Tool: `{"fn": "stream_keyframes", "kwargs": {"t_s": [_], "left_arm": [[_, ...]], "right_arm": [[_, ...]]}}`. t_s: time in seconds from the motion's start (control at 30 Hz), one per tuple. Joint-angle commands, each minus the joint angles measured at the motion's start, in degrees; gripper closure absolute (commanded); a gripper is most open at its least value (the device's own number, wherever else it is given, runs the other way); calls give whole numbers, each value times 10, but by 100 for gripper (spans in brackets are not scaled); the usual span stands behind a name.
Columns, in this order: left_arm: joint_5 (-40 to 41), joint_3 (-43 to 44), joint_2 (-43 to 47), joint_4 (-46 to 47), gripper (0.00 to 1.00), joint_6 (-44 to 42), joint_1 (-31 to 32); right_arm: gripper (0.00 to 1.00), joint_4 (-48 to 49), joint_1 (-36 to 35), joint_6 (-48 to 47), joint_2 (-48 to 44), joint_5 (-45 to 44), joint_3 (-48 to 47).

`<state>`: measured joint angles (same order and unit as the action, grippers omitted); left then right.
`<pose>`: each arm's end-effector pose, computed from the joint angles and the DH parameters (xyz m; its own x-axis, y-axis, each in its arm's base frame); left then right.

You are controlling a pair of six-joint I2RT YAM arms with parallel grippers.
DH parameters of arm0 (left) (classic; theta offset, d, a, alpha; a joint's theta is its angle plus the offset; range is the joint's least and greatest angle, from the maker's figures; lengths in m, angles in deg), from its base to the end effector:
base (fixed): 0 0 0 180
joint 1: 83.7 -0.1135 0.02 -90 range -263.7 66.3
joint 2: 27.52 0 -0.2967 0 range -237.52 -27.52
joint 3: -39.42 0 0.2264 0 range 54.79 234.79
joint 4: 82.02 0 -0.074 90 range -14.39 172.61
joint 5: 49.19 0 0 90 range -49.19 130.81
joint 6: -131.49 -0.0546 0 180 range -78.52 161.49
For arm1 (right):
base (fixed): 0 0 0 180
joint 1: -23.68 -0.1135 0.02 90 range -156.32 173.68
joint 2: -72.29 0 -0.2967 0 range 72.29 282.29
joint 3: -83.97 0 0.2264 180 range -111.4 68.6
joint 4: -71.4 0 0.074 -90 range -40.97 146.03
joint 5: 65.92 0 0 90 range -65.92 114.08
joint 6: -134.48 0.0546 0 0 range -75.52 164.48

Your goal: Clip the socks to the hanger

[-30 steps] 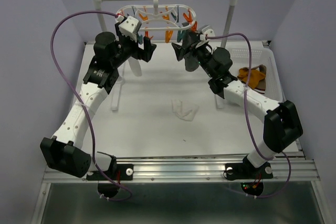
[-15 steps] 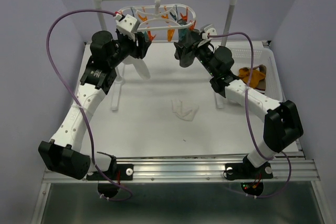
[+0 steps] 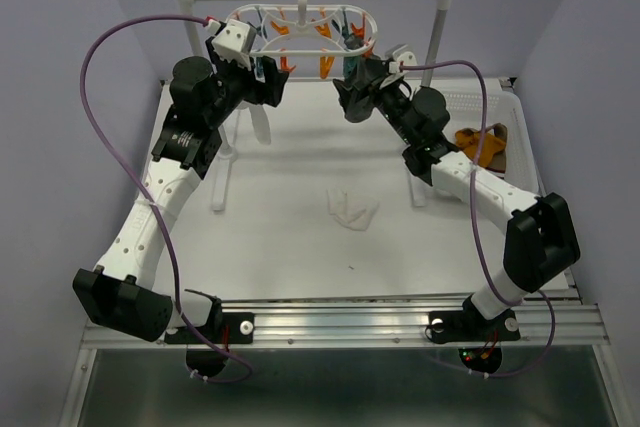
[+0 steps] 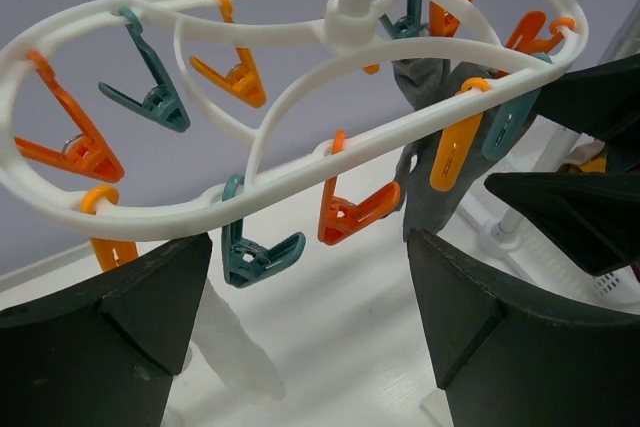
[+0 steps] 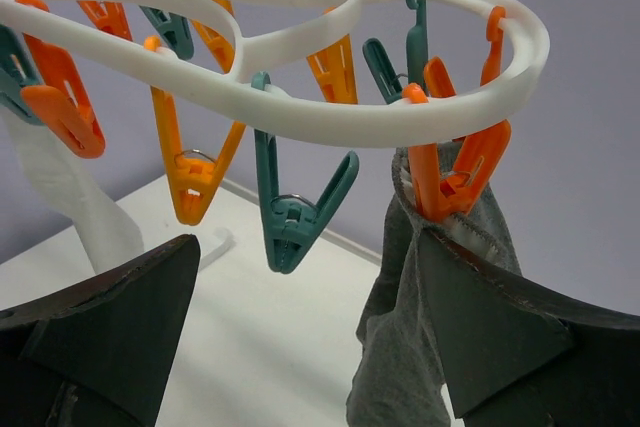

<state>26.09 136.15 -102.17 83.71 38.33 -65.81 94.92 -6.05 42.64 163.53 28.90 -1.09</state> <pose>0.2592 -0.0983 0.5020 0.1587 0.0048 -0.9873 0.5287 0.8441 0.0891 0.3226 0.1895 0.4240 0.2768 0.1212 -0.9533 -0.5552 0.8298 -0.0557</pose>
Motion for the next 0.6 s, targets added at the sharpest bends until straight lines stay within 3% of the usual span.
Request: {"fn": "stream_keyframes", "kwargs": {"t_s": [0.0,0.2,0.37,0.57], "left_arm": [[29,19,14,40,4,22,-1],[38,-2,23,33,1,-2,-1],[-23,-28,29,39,1,-70,-1],[-49,-44,17,50,10,-94,-1]], "right_arm": [[5,14,8,4,-28,5,-7],[5,10,13,5,-27,7,-10],[5,5,19,4,-23,16,-19],[5,1,24,4,-22,25,-20]]}}
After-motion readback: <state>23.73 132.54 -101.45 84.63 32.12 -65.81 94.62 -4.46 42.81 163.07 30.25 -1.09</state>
